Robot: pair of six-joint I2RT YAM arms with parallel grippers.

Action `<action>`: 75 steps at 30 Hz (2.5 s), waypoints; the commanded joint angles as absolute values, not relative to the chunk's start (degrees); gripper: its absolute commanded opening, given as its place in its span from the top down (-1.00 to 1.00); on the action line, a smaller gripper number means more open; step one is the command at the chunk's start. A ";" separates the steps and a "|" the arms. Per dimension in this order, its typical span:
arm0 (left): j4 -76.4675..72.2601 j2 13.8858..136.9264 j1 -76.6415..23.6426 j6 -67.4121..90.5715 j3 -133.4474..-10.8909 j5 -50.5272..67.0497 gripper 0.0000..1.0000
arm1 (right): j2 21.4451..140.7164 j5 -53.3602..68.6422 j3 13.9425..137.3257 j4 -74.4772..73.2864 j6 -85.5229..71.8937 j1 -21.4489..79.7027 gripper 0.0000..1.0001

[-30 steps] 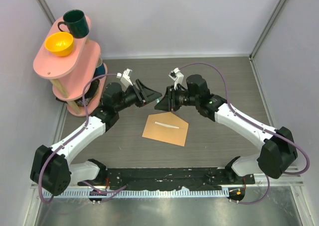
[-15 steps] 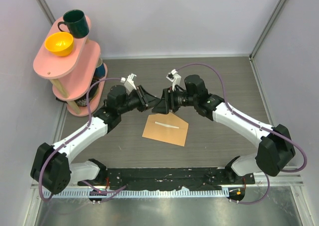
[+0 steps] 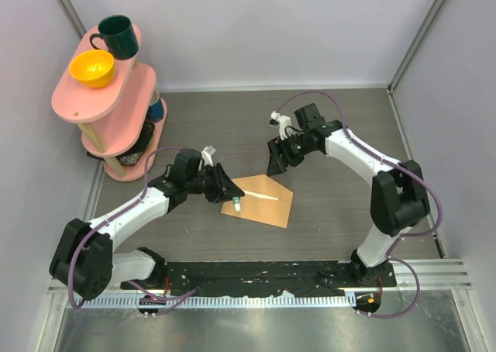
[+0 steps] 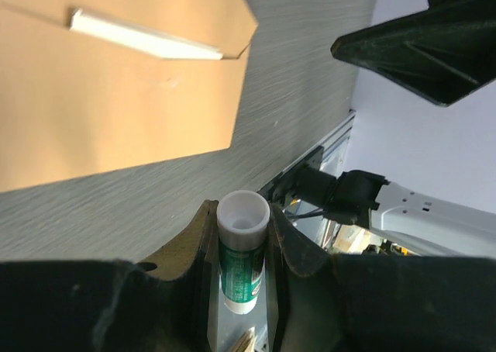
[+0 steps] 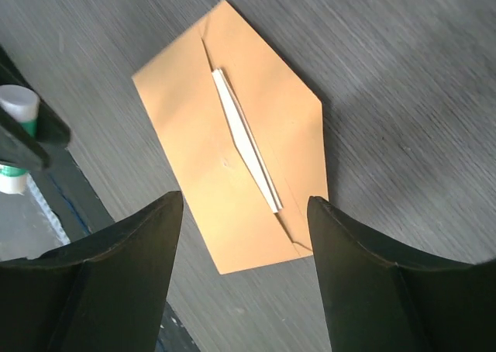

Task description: Place the letter into the envelope and seal it

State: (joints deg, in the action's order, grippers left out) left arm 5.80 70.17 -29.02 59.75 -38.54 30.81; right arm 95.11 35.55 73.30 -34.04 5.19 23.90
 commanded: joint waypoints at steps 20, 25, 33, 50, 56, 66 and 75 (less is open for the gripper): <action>5.54 71.72 -29.00 60.73 -36.56 33.93 1.00 | 124.80 48.60 94.92 -55.01 30.49 24.52 -0.41; 3.27 71.37 -28.92 62.22 -35.51 34.19 1.00 | 127.18 49.74 93.70 -54.67 30.94 24.96 -0.23; 2.55 72.59 -29.00 62.84 -34.80 33.93 1.00 | 121.83 47.91 89.04 -47.74 25.25 24.26 0.98; -4.48 95.61 -29.18 62.58 -47.28 38.85 1.00 | 102.57 30.59 68.20 -27.16 13.54 23.12 0.98; -0.54 101.16 -29.35 58.80 -50.09 38.67 1.00 | 101.43 26.11 66.27 -25.40 12.92 23.11 0.98; 2.98 103.36 -29.44 56.95 -50.54 36.74 1.00 | 98.52 31.98 65.21 -28.02 14.31 23.20 0.76; 3.60 104.06 -29.44 56.69 -50.71 35.77 1.00 | 102.83 39.72 67.41 -35.24 15.82 24.08 0.39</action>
